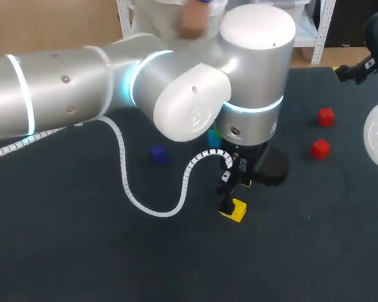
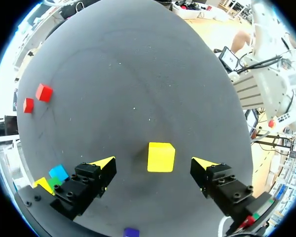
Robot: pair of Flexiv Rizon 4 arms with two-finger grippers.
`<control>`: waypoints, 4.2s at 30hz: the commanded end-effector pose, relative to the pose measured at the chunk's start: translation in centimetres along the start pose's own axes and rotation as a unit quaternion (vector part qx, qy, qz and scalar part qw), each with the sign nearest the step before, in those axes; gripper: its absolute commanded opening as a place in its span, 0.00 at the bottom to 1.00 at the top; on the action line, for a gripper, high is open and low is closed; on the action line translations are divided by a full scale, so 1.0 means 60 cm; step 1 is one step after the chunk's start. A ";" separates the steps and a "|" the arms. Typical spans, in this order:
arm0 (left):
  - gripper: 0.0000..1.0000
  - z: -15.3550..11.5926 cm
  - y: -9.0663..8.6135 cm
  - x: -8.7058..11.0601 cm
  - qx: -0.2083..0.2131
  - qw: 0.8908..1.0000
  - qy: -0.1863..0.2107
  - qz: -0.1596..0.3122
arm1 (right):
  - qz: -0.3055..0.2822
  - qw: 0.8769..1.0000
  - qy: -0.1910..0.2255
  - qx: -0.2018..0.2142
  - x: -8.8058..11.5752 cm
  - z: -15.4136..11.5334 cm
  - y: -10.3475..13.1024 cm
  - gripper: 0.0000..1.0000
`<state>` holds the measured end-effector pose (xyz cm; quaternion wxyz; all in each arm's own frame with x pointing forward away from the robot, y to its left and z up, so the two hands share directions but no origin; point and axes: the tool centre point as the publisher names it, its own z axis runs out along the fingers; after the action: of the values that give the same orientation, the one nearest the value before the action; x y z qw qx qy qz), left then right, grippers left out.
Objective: Place the blue cubes, place green cubes on the blue cubes, place the yellow cubes on the green cubes, then place the red cubes on the yellow cubes, and place purple cube on the red cubes.
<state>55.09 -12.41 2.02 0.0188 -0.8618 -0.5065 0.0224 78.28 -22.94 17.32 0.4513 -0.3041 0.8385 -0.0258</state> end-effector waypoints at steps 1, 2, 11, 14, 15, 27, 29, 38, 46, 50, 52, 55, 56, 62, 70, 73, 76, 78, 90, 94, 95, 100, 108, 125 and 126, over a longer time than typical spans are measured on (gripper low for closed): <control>1.00 0.010 0.002 -0.002 0.005 1.000 -0.002 0.003 | -0.001 1.000 0.000 0.001 0.000 0.000 0.000 1.00; 1.00 0.012 0.001 -0.002 0.006 1.000 -0.002 0.003 | -0.001 1.000 0.000 0.001 0.000 0.000 0.000 1.00; 0.85 0.020 0.001 0.000 0.016 1.000 -0.003 0.001 | -0.001 1.000 0.000 0.001 0.000 0.000 0.000 1.00; 0.73 0.022 0.001 0.000 0.017 1.000 -0.002 0.002 | -0.001 1.000 0.000 0.001 0.000 0.000 0.000 1.00; 0.60 0.023 0.001 -0.001 0.018 1.000 -0.002 0.003 | -0.001 1.000 0.000 0.001 0.000 0.000 0.000 1.00; 0.00 0.021 0.001 0.001 0.023 1.000 -0.006 0.001 | -0.001 1.000 0.000 0.001 0.000 0.000 0.000 1.00; 0.00 0.016 0.001 0.004 0.021 1.000 -0.004 -0.008 | -0.001 1.000 0.000 0.001 0.000 0.000 0.000 1.00; 0.00 -0.040 -0.011 0.057 0.051 0.996 0.020 -0.074 | -0.001 1.000 0.000 0.001 0.000 0.000 0.000 1.00; 0.00 -0.071 -0.021 0.104 0.051 0.990 0.038 -0.125 | -0.001 1.000 0.000 0.001 0.000 0.000 0.000 1.00; 0.00 -0.082 0.000 0.120 0.036 0.988 0.042 -0.144 | -0.001 1.000 0.000 0.001 0.000 0.000 0.000 1.00; 0.00 -0.089 0.014 0.127 0.028 0.987 0.047 -0.153 | -0.001 1.000 0.000 0.001 0.000 0.000 0.000 1.00; 0.00 -0.103 0.032 0.136 0.015 0.986 0.047 -0.160 | -0.001 1.000 0.000 0.001 0.000 0.000 0.000 1.00; 0.00 -0.107 0.039 0.140 0.011 0.986 0.047 -0.162 | -0.001 1.000 0.000 0.001 0.000 0.000 0.000 1.00; 0.00 -0.123 0.077 0.165 -0.009 0.983 0.060 -0.175 | -0.001 1.000 0.000 0.001 0.000 0.000 0.000 1.00; 0.00 -0.123 0.122 0.188 -0.018 0.981 0.065 -0.184 | -0.001 1.000 0.000 0.001 0.000 0.000 0.000 1.00; 0.00 -0.132 0.138 0.187 -0.028 0.980 0.060 -0.187 | -0.001 1.000 0.000 0.001 0.000 0.000 0.000 1.00; 0.00 -0.141 0.152 0.185 -0.035 0.979 0.054 -0.192 | -0.001 1.000 0.000 0.001 0.000 0.000 0.000 1.00; 0.00 -0.146 0.159 0.183 -0.037 0.979 0.052 -0.194 | -0.001 1.000 0.000 0.001 0.000 0.000 0.000 1.00; 0.00 -0.141 0.174 0.186 -0.028 0.969 0.028 -0.246 | -0.001 1.000 0.000 0.001 0.000 0.000 0.000 1.00; 0.00 -0.133 0.181 0.185 -0.027 0.969 0.027 -0.245 | -0.001 1.000 0.000 0.001 0.000 0.000 0.000 1.00; 0.00 -0.132 0.185 0.186 -0.026 0.969 0.026 -0.244 | -0.001 1.000 0.000 0.001 0.000 0.000 0.000 1.00; 0.00 -0.130 0.204 0.185 -0.027 0.970 0.028 -0.239 | -0.001 1.000 0.000 0.001 0.000 0.000 0.000 1.00; 0.00 -0.126 0.229 0.188 -0.028 0.968 0.026 -0.247 | -0.001 1.000 0.000 0.001 0.000 0.000 0.000 1.00; 0.00 -0.114 0.245 0.196 -0.025 0.962 0.024 -0.270 | -0.001 1.000 0.000 0.001 0.000 0.000 0.000 1.00; 0.00 -0.113 0.246 0.196 -0.025 0.962 0.024 -0.269 | -0.001 1.000 0.000 0.001 0.000 0.000 0.000 1.00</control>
<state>73.54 -9.10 7.87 0.0085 -0.6930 -0.7207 -0.0175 78.28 -22.94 17.31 0.4514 -0.3041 0.8385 -0.0258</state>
